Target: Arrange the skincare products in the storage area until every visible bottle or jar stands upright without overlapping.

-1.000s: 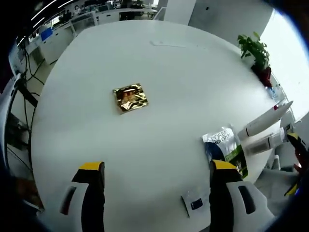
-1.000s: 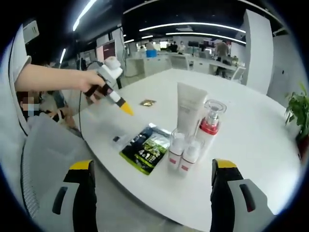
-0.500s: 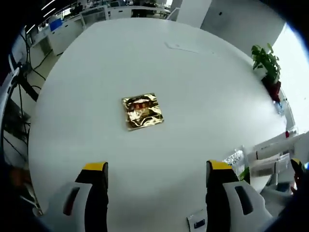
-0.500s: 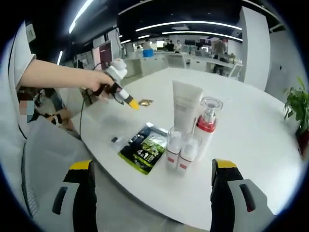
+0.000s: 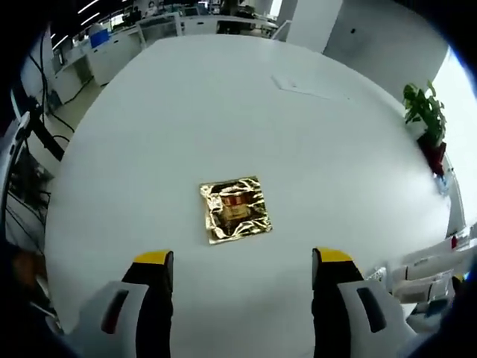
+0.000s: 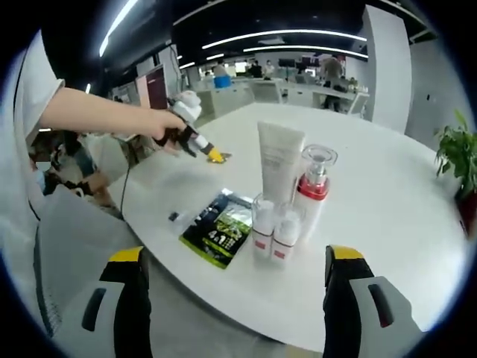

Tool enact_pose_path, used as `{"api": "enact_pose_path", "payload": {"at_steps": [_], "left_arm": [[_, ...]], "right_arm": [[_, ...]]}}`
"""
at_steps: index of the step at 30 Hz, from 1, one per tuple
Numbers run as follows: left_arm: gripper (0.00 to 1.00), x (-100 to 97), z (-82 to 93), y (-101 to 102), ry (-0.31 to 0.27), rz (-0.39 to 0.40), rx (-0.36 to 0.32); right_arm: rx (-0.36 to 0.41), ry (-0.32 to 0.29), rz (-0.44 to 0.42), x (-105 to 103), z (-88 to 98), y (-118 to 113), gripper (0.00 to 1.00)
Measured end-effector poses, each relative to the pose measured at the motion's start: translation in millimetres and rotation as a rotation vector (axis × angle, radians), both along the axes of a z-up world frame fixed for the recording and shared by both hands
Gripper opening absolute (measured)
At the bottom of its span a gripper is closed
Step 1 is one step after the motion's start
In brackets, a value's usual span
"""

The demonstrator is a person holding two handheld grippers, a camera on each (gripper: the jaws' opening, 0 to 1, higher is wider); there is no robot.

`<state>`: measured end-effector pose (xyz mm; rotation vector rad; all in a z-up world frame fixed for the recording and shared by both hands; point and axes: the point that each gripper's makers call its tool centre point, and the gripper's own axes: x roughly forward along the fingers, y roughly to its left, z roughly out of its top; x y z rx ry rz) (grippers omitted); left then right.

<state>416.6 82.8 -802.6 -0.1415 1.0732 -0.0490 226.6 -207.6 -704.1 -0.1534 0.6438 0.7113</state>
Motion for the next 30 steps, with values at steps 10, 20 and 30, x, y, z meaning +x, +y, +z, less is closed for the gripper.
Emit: {"api": "enact_pose_path", "payload": {"at_steps": [10,20,30], "left_arm": [[0.63,19.2,-6.6,-1,-0.022,-0.001,0.045],[0.57,35.8,-11.3,3,-0.053,-0.002,0.096],[0.49,38.5,-19.4,11,-0.043,-0.004,0.147]], "right_arm": [[-0.004,0.008,-0.014,1,-1.8,-2,0.97],[-0.006,0.016,-0.026,3,-3.3,-4,0.97],[-0.006,0.021,-0.034,3,-4.4,-5,0.97]]}}
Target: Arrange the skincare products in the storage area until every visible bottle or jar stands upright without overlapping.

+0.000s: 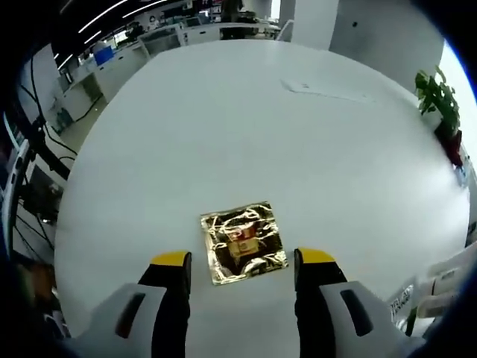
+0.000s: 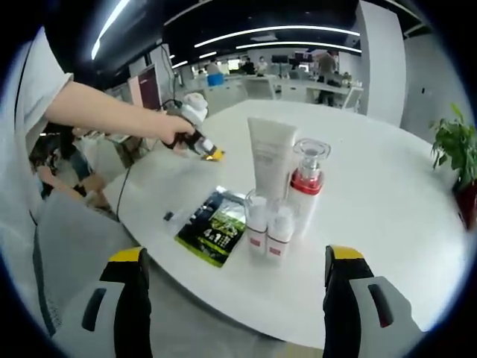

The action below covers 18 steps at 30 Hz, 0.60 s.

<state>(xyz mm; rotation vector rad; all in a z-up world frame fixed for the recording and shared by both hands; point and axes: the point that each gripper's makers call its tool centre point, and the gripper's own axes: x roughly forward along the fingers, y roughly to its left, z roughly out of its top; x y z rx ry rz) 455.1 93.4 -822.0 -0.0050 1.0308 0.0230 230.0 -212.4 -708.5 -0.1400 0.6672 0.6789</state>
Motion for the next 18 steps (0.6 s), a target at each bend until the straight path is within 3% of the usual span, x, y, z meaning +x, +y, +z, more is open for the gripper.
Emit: {"api": "enact_pose_path", "payload": {"at_steps": [5,8,18], "left_arm": [[0.48,2.9,0.3,2.0,-0.012,0.002,0.004],[0.36,4.0,2.2,3.7,-0.026,-0.023,0.021],[0.36,0.4,5.4,2.3,-0.037,-0.024,0.006]], "right_arm": [[-0.001,0.001,0.000,-0.1,-0.2,-0.1,0.97],[-0.003,0.000,-0.002,0.0,-0.4,-0.7,0.97],[-0.002,-0.002,-0.004,0.4,0.1,-0.9,0.97]]}}
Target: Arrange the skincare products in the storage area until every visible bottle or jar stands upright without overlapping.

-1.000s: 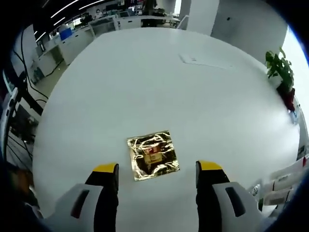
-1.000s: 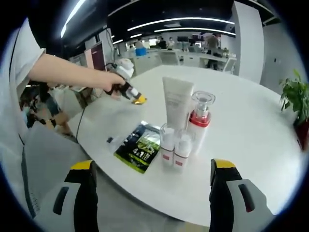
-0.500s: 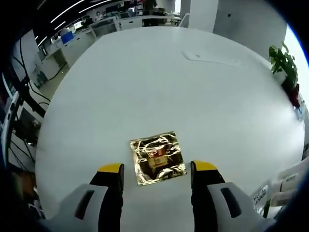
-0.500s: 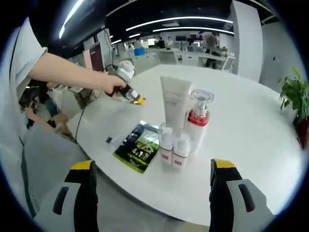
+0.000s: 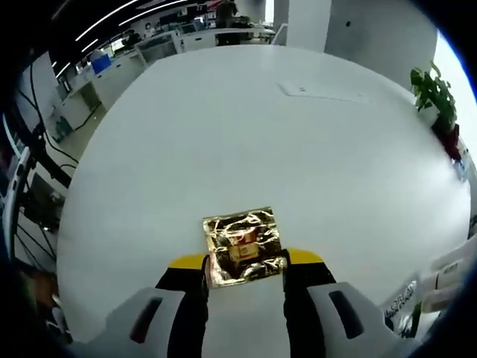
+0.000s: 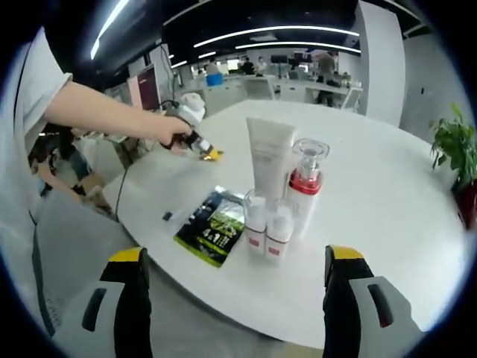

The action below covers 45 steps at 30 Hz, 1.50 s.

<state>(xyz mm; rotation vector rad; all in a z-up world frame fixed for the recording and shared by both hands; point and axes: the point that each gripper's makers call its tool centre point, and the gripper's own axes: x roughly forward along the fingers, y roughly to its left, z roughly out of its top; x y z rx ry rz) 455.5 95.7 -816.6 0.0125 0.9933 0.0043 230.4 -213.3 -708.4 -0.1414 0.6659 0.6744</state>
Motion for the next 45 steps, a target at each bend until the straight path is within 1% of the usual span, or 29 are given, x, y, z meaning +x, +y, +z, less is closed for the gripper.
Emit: {"api": "enact_pose_path", "payload": {"at_steps": [9,14,21,26,31,36,38,40,41,44,45], "left_arm": [[0.36,-4.3,11.2,3,-0.023,-0.005,0.003],[0.36,-9.6,16.4,0,-0.038,-0.030,0.015],[0.36,-16.8,16.1,-1,-0.046,-0.054,0.011],[0.36,-22.4,21.0,-5,-0.062,-0.073,0.014],[0.36,-33.0,27.9,-10,-0.083,-0.097,0.019],[0.36,-46.1,32.9,-14,-0.098,-0.106,0.006],[0.36,-49.4,34.4,-13,-0.105,-0.118,0.012],[0.36,-56.8,37.8,-16,-0.110,-0.122,0.011],[0.36,-62.4,42.4,-19,-0.119,-0.122,0.007],[0.36,-67.0,45.9,-21,-0.137,-0.125,-0.010],[0.36,-71.9,49.7,-23,-0.141,-0.127,-0.014]], "right_arm": [[0.006,-0.008,0.005,0,1.9,1,0.97],[0.015,-0.016,0.004,0,3.7,1,0.97],[0.025,-0.028,0.005,1,6.6,2,0.96],[0.031,-0.036,0.011,1,8.1,3,0.96],[0.043,-0.044,0.018,1,10.1,5,0.95],[0.052,-0.053,0.024,0,12.4,6,0.95],[0.053,-0.057,0.030,0,13.0,7,0.94],[0.054,-0.058,0.034,0,13.2,7,0.94],[0.055,-0.059,0.038,-1,13.4,8,0.94],[0.055,-0.065,0.047,-1,14.3,9,0.94],[0.054,-0.066,0.049,-2,14.4,9,0.93]]}}
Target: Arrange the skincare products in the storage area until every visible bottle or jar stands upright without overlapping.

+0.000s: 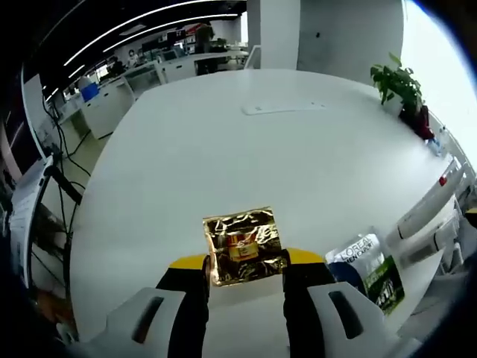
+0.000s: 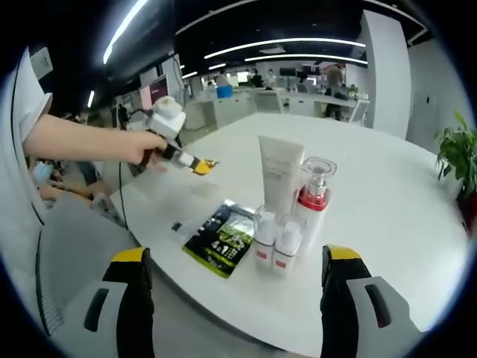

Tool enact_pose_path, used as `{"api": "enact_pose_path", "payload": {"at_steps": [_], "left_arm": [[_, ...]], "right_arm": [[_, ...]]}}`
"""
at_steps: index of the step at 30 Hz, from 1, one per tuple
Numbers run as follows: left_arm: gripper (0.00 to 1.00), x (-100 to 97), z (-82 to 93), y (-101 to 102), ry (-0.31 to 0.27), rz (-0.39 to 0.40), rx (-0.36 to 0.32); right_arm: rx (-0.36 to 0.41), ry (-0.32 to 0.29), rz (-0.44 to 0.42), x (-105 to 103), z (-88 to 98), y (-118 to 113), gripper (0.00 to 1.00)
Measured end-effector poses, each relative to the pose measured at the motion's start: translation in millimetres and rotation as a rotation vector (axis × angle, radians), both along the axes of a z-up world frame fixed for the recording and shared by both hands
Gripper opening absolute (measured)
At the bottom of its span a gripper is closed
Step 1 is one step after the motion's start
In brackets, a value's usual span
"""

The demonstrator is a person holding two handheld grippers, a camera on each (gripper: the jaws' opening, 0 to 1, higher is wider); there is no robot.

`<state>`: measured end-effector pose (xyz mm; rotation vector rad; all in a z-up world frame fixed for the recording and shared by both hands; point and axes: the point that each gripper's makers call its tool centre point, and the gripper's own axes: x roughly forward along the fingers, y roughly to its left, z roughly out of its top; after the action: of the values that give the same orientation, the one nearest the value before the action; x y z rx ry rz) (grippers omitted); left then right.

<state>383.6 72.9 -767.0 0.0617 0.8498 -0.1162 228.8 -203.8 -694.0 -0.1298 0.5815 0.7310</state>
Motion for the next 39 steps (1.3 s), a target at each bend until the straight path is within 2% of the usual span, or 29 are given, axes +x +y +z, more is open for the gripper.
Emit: {"api": "enact_pose_path", "payload": {"at_steps": [3,5,15,22,26,30,33,35,39], "left_arm": [[0.36,-17.0,10.0,-9,-0.015,-0.011,-0.008],[0.36,-18.6,9.9,-11,-0.025,-0.018,-0.016],[0.36,-58.2,33.3,-36,-0.072,-0.066,-0.070],[0.36,-81.9,58.9,-57,-0.126,-0.139,-0.057],[0.36,-97.0,68.0,-71,-0.148,-0.179,-0.051],[0.36,-114.5,70.2,-85,-0.156,-0.213,-0.052],[0.36,-128.5,75.6,-96,-0.163,-0.241,-0.046],[0.36,-133.4,76.5,-96,-0.173,-0.257,-0.035],[0.37,-144.2,87.4,-105,-0.203,-0.300,-0.006]], "right_arm": [[0.002,-0.007,0.005,0,1.3,1,0.93],[0.006,-0.007,0.009,-1,1.9,2,0.93],[0.031,-0.007,0.053,-6,6.5,12,0.92],[0.050,-0.011,0.076,-10,11.0,18,0.84],[0.061,-0.022,0.097,-12,15.0,21,0.72],[0.073,-0.012,0.108,-13,15.7,24,0.73],[0.107,-0.004,0.110,-12,18.7,28,0.71],[0.159,0.013,0.100,-11,22.9,32,0.69],[0.337,0.062,0.062,-10,35.7,46,0.65]]}}
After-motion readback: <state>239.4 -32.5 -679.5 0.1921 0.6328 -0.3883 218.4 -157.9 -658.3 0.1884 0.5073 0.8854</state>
